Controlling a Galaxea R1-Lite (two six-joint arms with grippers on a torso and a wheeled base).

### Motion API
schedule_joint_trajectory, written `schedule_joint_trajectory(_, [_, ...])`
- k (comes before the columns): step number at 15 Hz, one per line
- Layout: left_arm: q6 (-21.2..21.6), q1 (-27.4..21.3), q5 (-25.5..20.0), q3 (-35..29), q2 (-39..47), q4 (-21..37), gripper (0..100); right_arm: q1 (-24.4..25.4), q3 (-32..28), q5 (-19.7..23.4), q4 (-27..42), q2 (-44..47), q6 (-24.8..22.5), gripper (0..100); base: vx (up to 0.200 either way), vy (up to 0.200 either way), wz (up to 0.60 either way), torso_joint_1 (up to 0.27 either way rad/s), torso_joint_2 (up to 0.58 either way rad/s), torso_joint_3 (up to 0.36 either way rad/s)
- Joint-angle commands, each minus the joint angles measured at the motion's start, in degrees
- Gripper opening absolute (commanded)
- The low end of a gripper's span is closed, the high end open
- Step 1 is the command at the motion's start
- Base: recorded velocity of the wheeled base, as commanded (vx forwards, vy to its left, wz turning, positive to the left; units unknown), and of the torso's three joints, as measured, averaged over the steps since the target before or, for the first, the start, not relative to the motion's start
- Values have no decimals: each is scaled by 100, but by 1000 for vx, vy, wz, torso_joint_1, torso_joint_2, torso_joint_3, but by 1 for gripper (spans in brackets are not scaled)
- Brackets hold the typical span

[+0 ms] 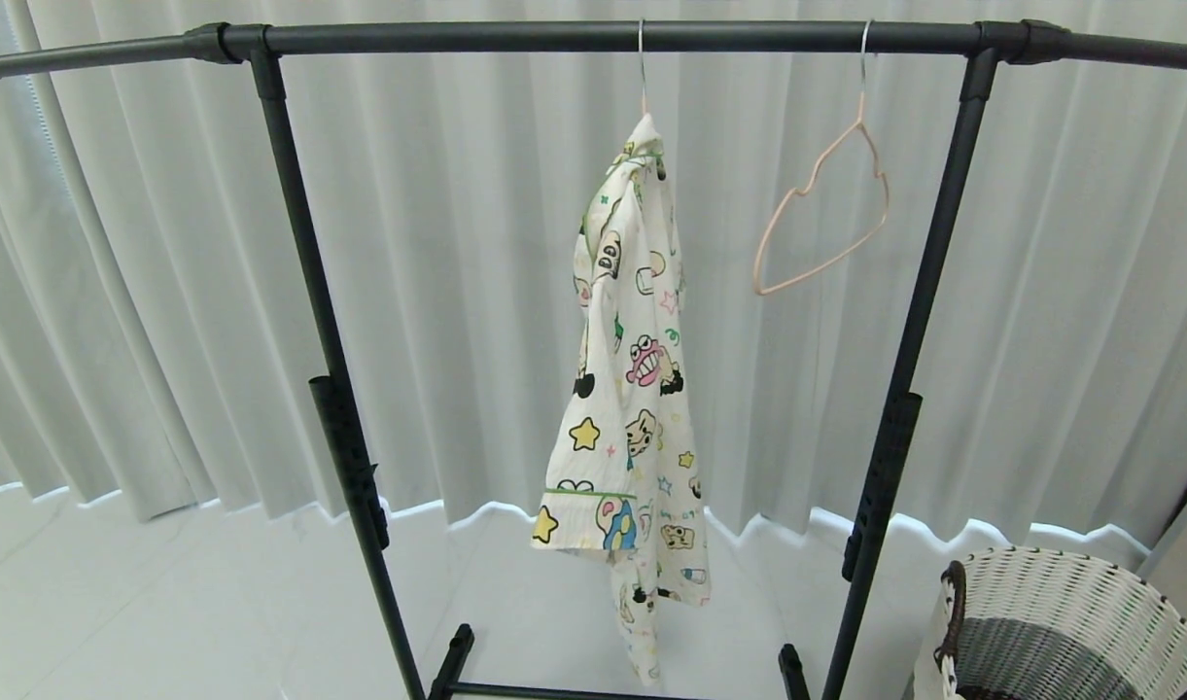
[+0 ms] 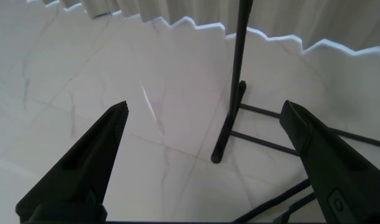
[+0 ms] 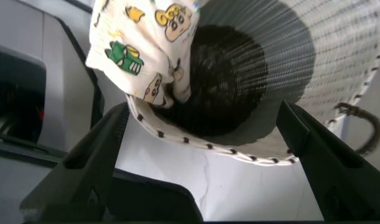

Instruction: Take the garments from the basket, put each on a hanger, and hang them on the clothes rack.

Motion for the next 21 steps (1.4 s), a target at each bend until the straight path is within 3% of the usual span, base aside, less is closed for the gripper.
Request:
schedule_joint_trajectory(1, [-1, -1, 3, 1, 19, -8, 100, 11, 0, 1, 7, 52, -27, 100, 0, 0, 0, -100, 261, 124])
schedule_joint_trajectory(4, [-133, -1, 3, 1, 19, -8, 100, 20, -53, 54, -46, 8, -1, 100, 0, 0, 0, -41, 98, 38])
schedule_joint_trajectory(5, [-141, -1, 3, 1, 10, -8, 100, 20, -352, 177, -46, 149, -10, 100, 0, 0, 0, 0, 0, 0])
schedule_joint_trajectory(8, [-124, -10, 3, 1, -7, -8, 100, 187, -1187, 239, -90, 1203, -10, 100, 0, 0, 0, -2, 6, 17])
schedule_joint_trajectory(10, [-115, -19, 3, 1, -7, -8, 100, 864, -1608, 168, -477, 2399, 272, 100, 0, 0, 0, 0, 0, 0])
schedule_joint_trajectory(13, [-133, -10, 3, 1, -69, -8, 100, 2094, -1688, -1001, -1549, 4077, 1309, 100, 0, 0, 0, 0, 0, 0])
schedule_joint_trajectory(15, [-133, -19, 3, 1, -43, -8, 100, 2595, -1907, -1370, -1856, 4939, 1845, 100, 0, 0, 0, 0, 0, 0])
schedule_joint_trajectory(17, [-133, -19, 3, 1, -34, -8, 100, 2657, -2030, -1836, -2173, 5607, 1898, 100, 0, 0, 0, 0, 0, 0])
schedule_joint_trajectory(21, [-133, -19, 3, 1, -34, -8, 100, 2657, -2083, -1976, -2384, 5985, 1871, 100, 0, 0, 0, 0, 0, 0])
